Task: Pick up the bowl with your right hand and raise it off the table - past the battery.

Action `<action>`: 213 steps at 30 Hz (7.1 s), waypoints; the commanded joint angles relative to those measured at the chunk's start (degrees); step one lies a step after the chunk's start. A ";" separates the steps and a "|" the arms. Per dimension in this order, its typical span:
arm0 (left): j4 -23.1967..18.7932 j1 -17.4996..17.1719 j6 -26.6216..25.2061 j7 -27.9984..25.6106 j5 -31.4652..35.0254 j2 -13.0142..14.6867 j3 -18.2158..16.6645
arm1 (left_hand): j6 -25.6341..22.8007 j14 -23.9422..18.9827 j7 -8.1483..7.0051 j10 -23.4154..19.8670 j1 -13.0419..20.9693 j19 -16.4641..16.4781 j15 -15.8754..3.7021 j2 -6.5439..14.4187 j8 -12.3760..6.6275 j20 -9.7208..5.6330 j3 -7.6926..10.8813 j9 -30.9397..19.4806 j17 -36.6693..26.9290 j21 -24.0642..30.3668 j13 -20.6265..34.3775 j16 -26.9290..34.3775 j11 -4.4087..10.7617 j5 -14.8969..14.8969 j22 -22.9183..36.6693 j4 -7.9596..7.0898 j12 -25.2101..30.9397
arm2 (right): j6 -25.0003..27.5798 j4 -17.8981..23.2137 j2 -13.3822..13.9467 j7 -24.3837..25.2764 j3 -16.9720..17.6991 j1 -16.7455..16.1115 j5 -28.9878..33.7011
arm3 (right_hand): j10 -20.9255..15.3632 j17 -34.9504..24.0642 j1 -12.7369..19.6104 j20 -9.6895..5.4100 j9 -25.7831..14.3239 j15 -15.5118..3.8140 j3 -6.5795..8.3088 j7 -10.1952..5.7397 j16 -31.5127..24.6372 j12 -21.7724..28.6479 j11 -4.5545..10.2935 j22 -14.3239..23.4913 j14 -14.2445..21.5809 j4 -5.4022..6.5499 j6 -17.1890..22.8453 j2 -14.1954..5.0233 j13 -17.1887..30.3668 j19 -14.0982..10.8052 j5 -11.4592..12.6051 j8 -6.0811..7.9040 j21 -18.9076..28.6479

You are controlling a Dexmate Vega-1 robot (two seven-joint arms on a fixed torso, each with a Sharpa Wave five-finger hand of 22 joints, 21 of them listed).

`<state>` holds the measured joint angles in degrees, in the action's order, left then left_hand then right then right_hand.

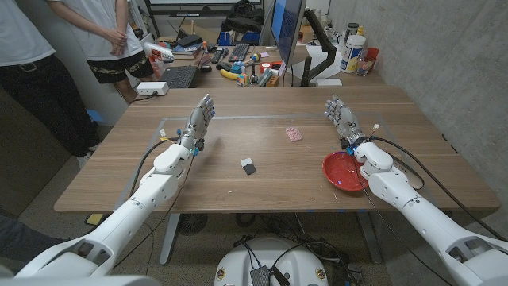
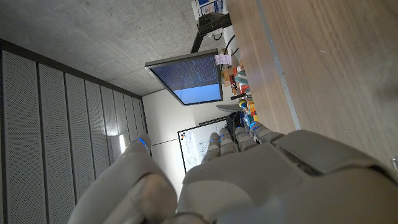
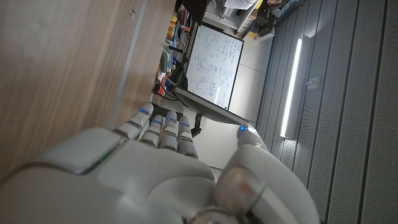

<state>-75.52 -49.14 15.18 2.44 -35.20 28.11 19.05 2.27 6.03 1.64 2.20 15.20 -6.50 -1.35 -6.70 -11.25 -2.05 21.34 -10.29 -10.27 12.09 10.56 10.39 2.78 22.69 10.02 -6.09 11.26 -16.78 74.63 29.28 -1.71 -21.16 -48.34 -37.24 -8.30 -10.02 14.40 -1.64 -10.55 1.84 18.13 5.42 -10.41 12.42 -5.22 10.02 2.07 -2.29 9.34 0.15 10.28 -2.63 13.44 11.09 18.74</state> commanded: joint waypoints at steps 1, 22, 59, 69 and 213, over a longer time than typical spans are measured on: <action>-1.23 -1.96 -2.93 2.76 4.50 -4.23 -5.88 | 0.47 0.50 -0.07 0.48 0.59 -0.12 -0.02 0.12 -0.20 -5.60 0.21 -0.30 -0.07 0.38 0.16 0.25 -0.07 0.37 0.15 0.06 0.38 | -0.97 -0.55 -0.18 -0.26 -0.41 -0.03 0.17 | -0.58 -0.25 0.40 -0.24 -0.11 0.49 0.42 -0.24 -0.38 0.26 0.01 0.16 -0.26 0.03 0.54 -0.25 0.26 -0.52 0.21 0.33 0.17; -3.68 -3.16 -7.10 5.29 9.08 -7.51 -10.48 | -1.28 -1.70 0.20 -1.44 1.16 2.31 0.03 0.42 -0.61 -5.27 -0.28 -0.31 -0.04 0.76 0.15 0.77 -0.39 0.69 0.13 0.36 0.92 | -4.01 3.43 1.61 0.22 0.42 -1.92 1.14 | -0.98 -0.20 0.85 -0.24 -0.12 0.01 0.50 -0.76 -0.32 0.28 0.30 0.18 -0.08 -0.38 1.27 -0.52 0.27 -0.59 0.13 0.44 -0.42; -4.12 -3.10 -8.61 6.39 10.60 -8.95 -11.26 | -2.18 -2.49 0.37 -2.13 1.38 2.70 0.49 0.69 -0.62 -4.44 -0.85 -0.33 -0.13 0.49 0.18 0.76 -0.14 0.89 0.23 0.42 0.92 | -8.07 9.59 7.14 -0.93 2.95 -8.70 1.04 | -1.48 -0.16 1.52 -0.12 -0.13 -0.19 0.45 -1.32 -0.31 0.25 0.67 0.21 0.44 -1.13 2.12 -0.56 0.27 -1.02 -0.03 0.47 -1.23; -5.99 -3.73 -9.98 5.92 10.12 -8.70 -11.83 | -2.13 -2.60 0.36 -2.20 1.42 2.68 0.45 0.76 -0.52 -4.09 -0.99 -0.33 -0.14 0.38 0.20 0.72 -0.01 0.91 0.25 0.43 0.87 | -10.17 9.62 7.91 -1.67 3.61 -9.75 1.16 | -1.58 -0.16 1.62 -0.13 -0.13 -0.24 0.40 -1.36 -0.30 0.23 0.67 0.22 0.52 -1.29 2.31 -0.53 0.27 -1.13 -0.08 0.46 -1.46; -8.27 -3.76 -12.14 4.49 11.85 -7.95 -10.82 | -3.27 -3.18 -0.09 -2.68 2.41 3.17 -0.01 2.21 -0.15 -3.48 -3.51 -0.36 -0.21 -0.12 0.20 0.39 0.29 0.83 0.38 0.54 0.37 | -24.64 20.42 18.29 2.13 12.58 -29.13 17.13 | -3.98 -0.09 3.79 -0.13 -0.13 -1.09 -0.03 -1.47 -0.17 0.18 1.03 0.22 2.53 -3.90 4.57 -0.17 0.28 -3.21 0.21 0.26 -4.55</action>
<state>-83.20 -52.56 3.24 7.68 -23.48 20.25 8.37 -1.03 2.64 1.83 -0.35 17.23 -3.29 -1.25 -4.66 -11.47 -1.92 18.15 -10.51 -10.24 11.70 10.52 10.84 2.68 23.34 10.28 -5.43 11.65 -40.51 95.44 47.05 1.71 -8.71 -77.24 -20.51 -11.77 -9.99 17.47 -1.95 -10.52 0.70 17.96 4.29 -10.58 12.41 -4.40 9.99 4.00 -5.78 13.50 -0.08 10.24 -5.17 13.44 11.53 14.40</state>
